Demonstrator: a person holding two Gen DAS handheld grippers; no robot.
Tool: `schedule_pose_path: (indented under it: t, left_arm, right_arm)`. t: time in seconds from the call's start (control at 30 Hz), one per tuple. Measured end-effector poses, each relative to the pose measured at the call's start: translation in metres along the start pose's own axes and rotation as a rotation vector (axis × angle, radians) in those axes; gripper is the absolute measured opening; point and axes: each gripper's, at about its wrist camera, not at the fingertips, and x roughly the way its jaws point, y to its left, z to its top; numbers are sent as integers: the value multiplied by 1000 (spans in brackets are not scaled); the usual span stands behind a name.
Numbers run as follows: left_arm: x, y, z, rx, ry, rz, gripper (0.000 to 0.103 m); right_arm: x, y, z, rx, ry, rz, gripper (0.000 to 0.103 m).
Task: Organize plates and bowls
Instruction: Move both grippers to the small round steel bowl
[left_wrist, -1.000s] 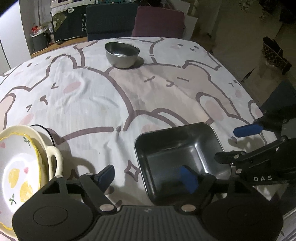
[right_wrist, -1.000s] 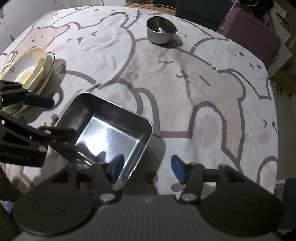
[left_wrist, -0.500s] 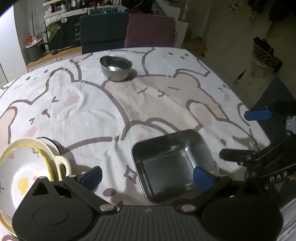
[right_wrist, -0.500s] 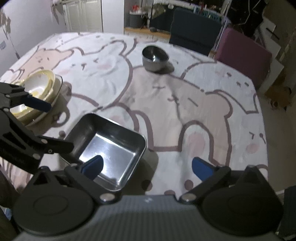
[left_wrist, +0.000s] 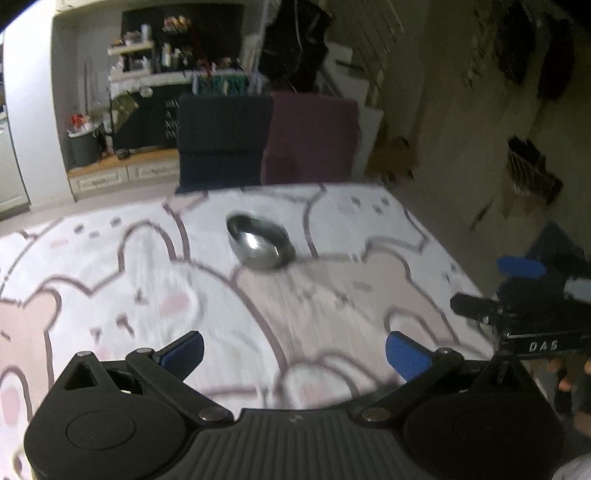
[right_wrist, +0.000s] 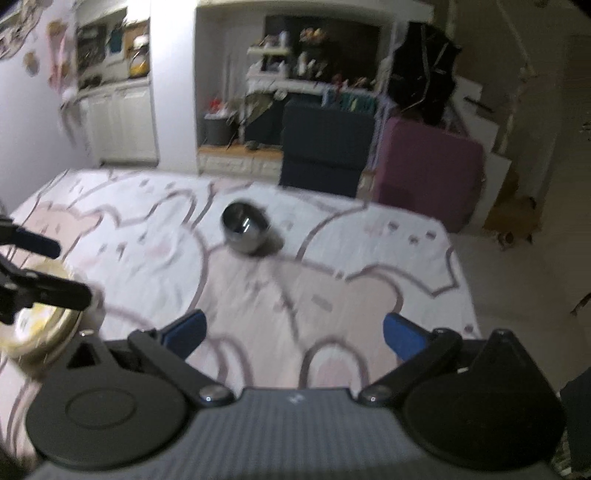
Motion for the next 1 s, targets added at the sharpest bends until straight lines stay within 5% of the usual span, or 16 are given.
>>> schedule_pose_path:
  t: [0.47, 0.7, 0.87, 1.0]
  left_arm:
    - [83, 46, 66, -140, -61, 118, 103]
    - [131, 63, 83, -184, -49, 55, 100]
    - [163, 71, 87, -217, 14, 31, 74]
    - [186, 81, 85, -272, 46, 28, 59]
  right_arm:
    - [108, 1, 75, 68, -44, 62, 103]
    - [170, -8, 104, 190, -8, 73, 101]
    - [209, -21, 112, 309, 43, 130, 66]
    - [233, -21, 111, 327, 88, 140, 51]
